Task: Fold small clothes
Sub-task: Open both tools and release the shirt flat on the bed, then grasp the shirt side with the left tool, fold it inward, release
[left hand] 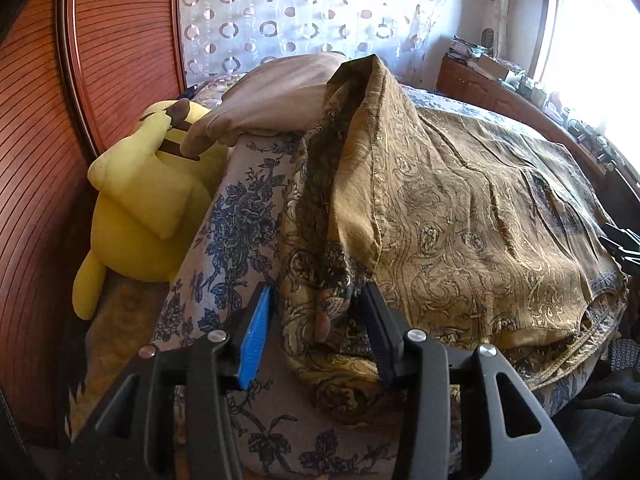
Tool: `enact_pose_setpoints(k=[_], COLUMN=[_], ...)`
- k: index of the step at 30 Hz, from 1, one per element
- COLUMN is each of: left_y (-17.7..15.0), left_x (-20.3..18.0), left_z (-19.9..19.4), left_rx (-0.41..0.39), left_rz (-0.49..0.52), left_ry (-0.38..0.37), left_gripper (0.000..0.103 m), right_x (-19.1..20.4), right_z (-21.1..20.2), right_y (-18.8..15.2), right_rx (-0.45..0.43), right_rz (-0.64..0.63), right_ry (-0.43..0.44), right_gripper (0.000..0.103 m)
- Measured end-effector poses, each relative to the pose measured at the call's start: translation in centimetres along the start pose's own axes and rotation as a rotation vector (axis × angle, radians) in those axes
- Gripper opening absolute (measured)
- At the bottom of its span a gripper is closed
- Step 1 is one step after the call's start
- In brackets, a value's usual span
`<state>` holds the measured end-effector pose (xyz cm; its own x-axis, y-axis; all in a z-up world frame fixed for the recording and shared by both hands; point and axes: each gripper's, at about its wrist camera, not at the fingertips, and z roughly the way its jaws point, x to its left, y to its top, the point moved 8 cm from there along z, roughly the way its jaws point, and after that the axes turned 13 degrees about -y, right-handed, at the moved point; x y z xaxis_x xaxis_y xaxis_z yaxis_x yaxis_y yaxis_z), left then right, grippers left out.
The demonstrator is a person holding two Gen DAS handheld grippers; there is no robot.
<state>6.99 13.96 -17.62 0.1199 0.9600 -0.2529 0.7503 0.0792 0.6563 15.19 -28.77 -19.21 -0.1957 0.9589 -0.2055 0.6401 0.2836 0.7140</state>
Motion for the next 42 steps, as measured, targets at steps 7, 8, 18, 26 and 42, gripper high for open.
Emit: enact_pose_setpoints(k=[7, 8, 18, 26, 42], left_y=[0.3, 0.3, 1.1, 6.5, 16.3], left_x=[-0.2, -0.4, -2.5, -9.0, -32.4], left_z=[0.2, 0.3, -0.1, -2.2, 2.9], left_rx=[-0.015, -0.012, -0.070, -0.155, -0.110], left_rz=[-0.022, -0.012, 0.011, 0.074, 0.436], left_ry=[0.009, 0.003, -0.122, -0.271, -0.562], left_gripper=[0.046, 0.046, 0.003, 0.002, 0.002], right_x=[-0.1, -0.1, -0.1, -0.2, -7.4], right_z=[0.1, 0.1, 0.1, 0.0, -4.1], right_y=[0.1, 0.1, 0.1, 0.3, 0.8], right_rx=[-0.004, -0.003, -0.004, 0.010, -0.026], right_rz=[0.001, 0.001, 0.000, -0.002, 0.134], right_ry=[-0.001, -0.001, 0.000, 0.007, 0.017], right_gripper=[0.086, 0.086, 0.086, 0.085, 0.081])
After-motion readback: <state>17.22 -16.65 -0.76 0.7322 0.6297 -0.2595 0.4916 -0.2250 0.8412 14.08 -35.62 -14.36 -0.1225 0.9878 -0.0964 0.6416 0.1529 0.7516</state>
